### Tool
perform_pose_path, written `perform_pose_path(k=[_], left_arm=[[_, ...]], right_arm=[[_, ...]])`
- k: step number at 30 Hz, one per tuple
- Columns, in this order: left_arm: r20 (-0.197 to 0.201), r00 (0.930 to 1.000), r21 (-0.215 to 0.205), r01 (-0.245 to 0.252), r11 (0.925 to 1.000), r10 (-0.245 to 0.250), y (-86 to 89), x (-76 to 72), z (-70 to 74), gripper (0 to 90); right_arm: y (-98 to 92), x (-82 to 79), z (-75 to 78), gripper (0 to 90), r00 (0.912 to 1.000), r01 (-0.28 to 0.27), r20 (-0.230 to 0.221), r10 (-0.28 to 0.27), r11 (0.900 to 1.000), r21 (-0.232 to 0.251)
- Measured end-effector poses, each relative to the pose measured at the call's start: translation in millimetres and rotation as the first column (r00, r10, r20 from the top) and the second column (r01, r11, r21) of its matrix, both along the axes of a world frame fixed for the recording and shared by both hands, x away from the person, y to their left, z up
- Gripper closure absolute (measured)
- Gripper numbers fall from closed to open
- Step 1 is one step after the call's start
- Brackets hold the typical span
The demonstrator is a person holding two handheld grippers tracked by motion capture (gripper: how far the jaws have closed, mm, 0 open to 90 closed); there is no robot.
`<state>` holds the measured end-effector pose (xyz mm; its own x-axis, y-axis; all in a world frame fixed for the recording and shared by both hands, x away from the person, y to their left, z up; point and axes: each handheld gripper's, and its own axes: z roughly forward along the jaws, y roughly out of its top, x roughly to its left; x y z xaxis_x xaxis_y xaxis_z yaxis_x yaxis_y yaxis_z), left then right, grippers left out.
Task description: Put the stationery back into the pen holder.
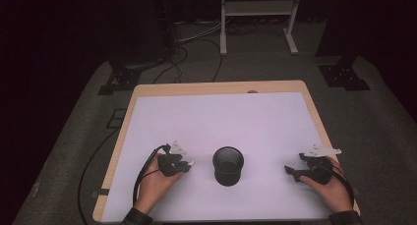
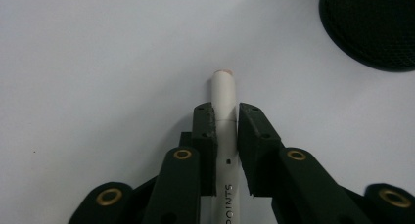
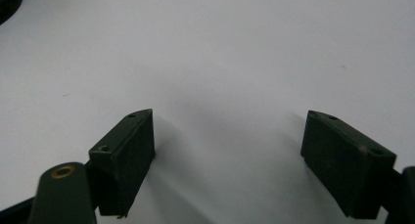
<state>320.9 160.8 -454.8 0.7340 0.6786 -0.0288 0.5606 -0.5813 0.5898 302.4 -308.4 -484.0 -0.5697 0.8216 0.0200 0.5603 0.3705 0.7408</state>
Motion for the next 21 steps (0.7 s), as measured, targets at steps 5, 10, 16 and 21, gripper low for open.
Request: perform_pose_path(k=[5,10,16,21], left_arm=[[0.001,0.9999,0.02,0.015,0.9997,-0.015,0.3,-1.1,10.5,68.8],[-0.031,0.9992,0.067,0.026,0.9974,-0.024,-6.0,3.4,14.6,67.7],[-0.086,0.9959,0.098,0.036,0.9945,-0.027,-14.1,10.8,13.9,72.4],[-0.132,0.9909,0.145,0.049,0.9882,-0.029,-18.7,17.4,11.2,74.0]], right_arm=[[0.0,0.0,0.0,18.9,1.0,0.0,0.0,0.0,1.0,0.0],[0.0,0.0,0.0,19.0,1.0,0.0,0.0,0.0,1.0,0.0],[0.0,0.0,0.0,18.9,1.0,0.0,0.0,0.0,1.0,0.001],[-0.1,0.1,0.0,19.0,1.0,0.0,-0.001,0.0,1.0,0.001]])
